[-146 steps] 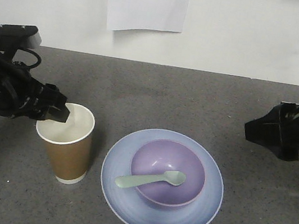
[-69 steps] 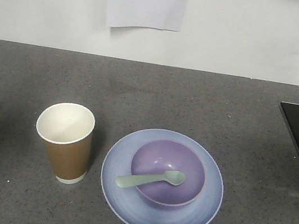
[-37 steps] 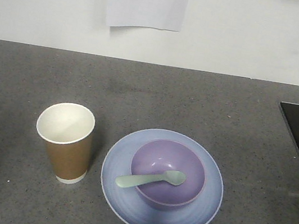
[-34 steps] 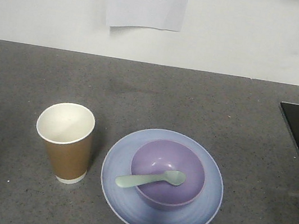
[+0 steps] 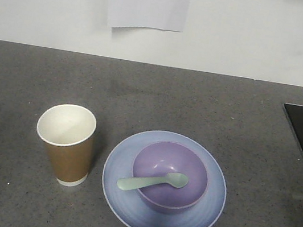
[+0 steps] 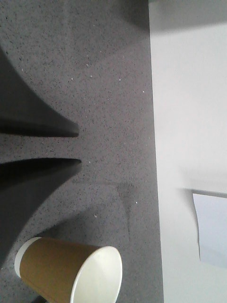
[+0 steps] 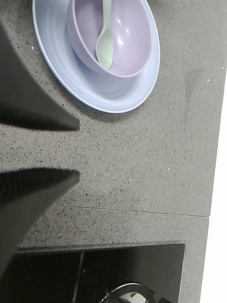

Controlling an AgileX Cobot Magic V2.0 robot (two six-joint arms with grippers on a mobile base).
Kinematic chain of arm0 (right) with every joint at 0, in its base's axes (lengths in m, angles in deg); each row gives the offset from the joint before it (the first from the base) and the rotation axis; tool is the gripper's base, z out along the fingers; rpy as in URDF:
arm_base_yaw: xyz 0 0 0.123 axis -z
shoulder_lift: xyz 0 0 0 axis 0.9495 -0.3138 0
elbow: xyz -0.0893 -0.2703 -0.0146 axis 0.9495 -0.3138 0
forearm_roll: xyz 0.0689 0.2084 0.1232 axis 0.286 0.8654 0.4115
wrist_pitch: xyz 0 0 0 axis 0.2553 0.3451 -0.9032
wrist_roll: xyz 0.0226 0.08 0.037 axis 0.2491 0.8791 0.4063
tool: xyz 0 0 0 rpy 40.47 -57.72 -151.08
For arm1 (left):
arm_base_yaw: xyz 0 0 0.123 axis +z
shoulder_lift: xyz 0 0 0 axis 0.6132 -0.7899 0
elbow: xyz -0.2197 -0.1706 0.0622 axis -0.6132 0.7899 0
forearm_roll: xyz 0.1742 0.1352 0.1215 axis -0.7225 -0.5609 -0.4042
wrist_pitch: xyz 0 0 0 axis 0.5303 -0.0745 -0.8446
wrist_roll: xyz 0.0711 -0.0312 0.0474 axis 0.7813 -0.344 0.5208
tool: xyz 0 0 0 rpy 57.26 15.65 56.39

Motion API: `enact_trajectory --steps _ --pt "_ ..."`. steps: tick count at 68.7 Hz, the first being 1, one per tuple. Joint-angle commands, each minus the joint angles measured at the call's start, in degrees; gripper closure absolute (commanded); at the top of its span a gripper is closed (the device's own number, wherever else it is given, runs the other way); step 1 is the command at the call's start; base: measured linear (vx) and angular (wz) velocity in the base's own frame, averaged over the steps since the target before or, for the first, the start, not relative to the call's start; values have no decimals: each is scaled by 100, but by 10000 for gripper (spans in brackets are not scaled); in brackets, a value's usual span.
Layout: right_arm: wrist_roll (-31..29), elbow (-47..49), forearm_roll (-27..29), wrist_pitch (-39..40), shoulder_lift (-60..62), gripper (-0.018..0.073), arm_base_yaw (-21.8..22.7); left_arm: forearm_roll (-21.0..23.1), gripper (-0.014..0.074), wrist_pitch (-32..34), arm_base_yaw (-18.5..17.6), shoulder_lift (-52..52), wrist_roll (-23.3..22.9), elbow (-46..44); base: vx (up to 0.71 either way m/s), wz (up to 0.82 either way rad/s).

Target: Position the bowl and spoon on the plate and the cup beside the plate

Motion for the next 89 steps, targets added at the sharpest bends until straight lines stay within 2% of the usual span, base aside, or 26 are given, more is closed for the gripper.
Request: enact_trajectory --steps 1,79,89 --pt "3 147 -94 405 -35 571 8 -64 605 418 -37 -56 -39 -135 0 0" --pt "-2 147 -89 362 -35 570 8 -71 603 413 -37 -56 34 -135 0 0" --pt "-2 147 -89 362 -35 570 8 -62 603 592 -37 -51 41 -123 0 0"
